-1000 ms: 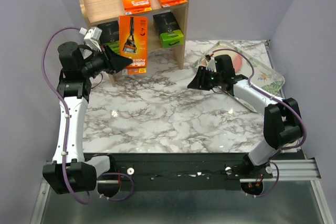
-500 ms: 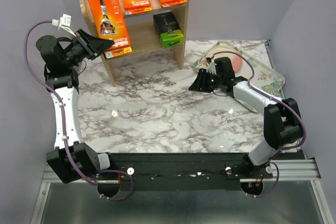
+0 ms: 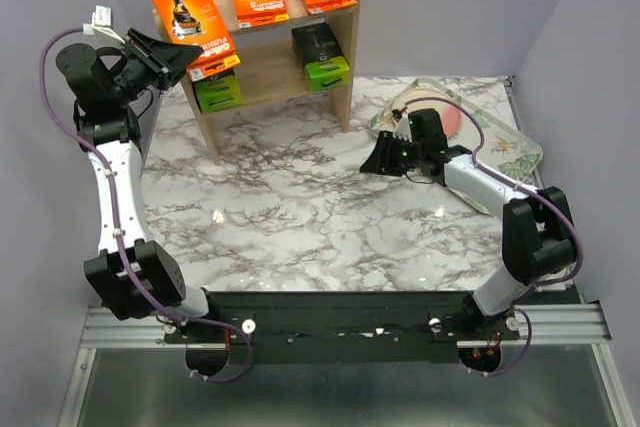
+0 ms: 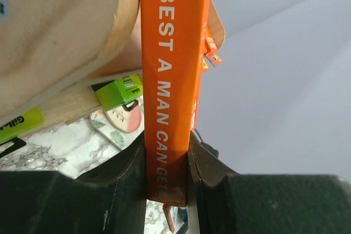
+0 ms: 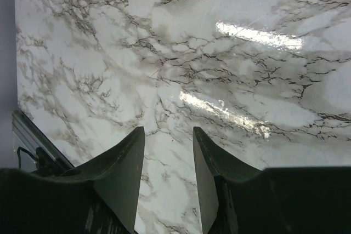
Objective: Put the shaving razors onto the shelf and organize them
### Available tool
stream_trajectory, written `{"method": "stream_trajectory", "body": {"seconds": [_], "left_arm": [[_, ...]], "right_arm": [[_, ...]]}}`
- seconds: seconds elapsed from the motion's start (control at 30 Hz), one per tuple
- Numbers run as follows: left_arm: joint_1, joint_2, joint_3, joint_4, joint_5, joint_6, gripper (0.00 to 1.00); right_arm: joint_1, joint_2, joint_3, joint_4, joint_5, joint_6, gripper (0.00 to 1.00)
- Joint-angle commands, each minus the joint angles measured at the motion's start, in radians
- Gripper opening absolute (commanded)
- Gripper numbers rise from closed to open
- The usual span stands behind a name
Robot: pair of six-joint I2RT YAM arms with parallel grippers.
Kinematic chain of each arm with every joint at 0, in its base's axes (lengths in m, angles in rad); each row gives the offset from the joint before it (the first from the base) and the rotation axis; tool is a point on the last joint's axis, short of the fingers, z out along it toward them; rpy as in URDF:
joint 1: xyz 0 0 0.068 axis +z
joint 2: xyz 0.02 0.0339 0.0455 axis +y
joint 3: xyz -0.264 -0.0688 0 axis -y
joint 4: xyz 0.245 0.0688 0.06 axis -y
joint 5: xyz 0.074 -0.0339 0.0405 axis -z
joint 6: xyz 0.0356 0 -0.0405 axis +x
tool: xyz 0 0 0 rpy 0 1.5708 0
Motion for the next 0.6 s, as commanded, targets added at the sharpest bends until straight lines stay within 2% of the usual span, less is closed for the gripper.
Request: {"method": "stream_trajectory", "body": {"seconds": [0.0,0.23,0.57], "left_arm": [[0.025,0.056,0.054,0.007,-0.006,-0.113,0.34],[0.027,0.099,0.081,0.005,0.017,-0.153,0.36],[-0.018,0.083,0.087,-0.007,0.050,-0.116,0.31]], "right_arm": [[0.010,-0.026,0.036,0.016,-0.050,-0.044,0.49],[0.066,-0.013,0.204,0.053,-0.184,-0.082,0.61],[0.212,0.092,0.562,0.132,-0.229,-0.127,0.61]]}}
